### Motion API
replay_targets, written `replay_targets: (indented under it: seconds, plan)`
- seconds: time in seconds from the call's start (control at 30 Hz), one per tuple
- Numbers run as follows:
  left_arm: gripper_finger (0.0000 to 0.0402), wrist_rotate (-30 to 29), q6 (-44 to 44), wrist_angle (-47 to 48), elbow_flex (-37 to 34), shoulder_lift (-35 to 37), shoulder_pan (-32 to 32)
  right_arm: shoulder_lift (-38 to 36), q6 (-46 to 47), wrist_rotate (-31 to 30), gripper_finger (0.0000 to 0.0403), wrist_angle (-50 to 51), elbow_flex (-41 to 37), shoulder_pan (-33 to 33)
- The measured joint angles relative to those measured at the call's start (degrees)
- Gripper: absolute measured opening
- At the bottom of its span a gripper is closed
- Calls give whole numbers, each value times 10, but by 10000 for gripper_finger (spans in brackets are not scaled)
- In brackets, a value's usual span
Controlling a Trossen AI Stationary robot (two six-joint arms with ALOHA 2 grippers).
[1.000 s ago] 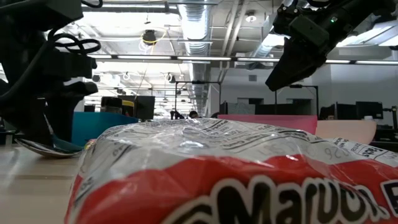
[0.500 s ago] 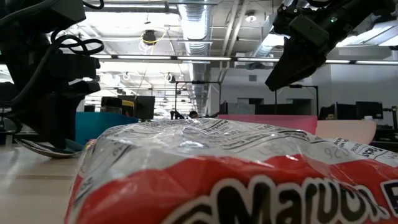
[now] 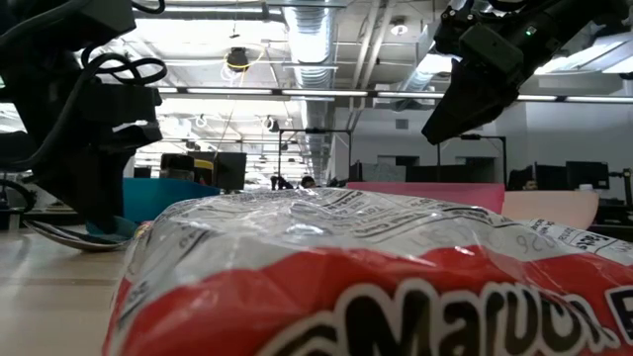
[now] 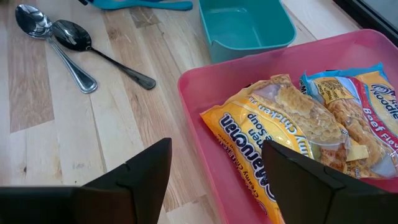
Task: Pick & Place Food Item
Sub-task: Put the blue baby spoon into the green bin
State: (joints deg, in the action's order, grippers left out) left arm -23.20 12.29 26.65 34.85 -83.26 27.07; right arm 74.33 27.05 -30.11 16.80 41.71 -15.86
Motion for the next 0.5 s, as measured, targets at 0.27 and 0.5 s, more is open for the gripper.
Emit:
replay_targets:
  seconds: [0.27,0.5]
  plan:
    - [17,0,0,-14,0,4,5,0,0,0,245,0,0,0]
    - [16,-20,1,-23,0,7,25,0,0,0,245,0,0,0]
